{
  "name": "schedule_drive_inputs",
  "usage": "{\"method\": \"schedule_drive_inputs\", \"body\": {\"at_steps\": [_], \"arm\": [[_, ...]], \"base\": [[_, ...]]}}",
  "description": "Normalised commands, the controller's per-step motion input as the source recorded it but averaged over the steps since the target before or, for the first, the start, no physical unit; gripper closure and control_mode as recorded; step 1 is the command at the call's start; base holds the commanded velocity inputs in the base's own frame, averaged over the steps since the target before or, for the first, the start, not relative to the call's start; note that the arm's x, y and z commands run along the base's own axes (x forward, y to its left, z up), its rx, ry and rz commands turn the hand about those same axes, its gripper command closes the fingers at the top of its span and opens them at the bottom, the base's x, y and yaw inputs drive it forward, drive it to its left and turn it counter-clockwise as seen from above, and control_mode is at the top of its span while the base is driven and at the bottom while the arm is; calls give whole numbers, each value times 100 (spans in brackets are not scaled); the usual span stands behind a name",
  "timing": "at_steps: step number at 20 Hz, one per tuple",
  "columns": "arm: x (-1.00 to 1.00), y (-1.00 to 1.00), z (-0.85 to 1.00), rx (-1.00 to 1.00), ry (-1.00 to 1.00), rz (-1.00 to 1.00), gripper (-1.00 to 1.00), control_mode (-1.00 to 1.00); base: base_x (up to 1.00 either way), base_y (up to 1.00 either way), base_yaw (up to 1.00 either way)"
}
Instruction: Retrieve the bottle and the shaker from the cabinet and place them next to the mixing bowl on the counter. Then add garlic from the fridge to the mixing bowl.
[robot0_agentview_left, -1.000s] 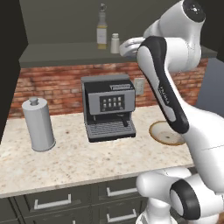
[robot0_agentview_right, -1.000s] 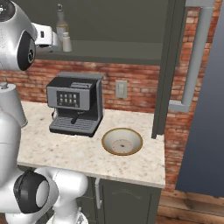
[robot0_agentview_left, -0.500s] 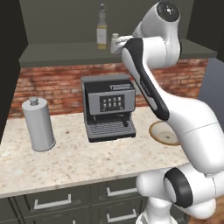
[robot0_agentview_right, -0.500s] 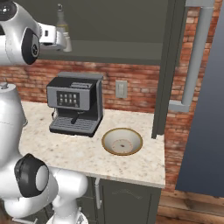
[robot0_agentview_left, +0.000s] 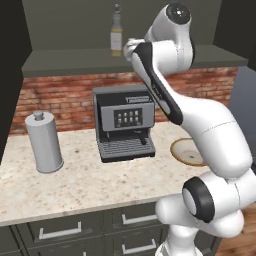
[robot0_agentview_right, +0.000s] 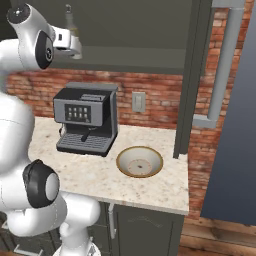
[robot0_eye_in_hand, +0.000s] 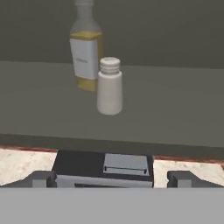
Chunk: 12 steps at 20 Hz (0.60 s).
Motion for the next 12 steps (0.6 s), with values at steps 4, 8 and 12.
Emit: {"method": "schedule_drive_inputs", "body": {"at_steps": [4,8,12], "arm": [[43,0,0,5,1,11,-100,-100],[39,0,-4,3,3,13,-100,-100],[28,0,-5,0,0,4,-100,-100]], "base": [[0,0,0],[0,0,0],[0,0,0]]}}
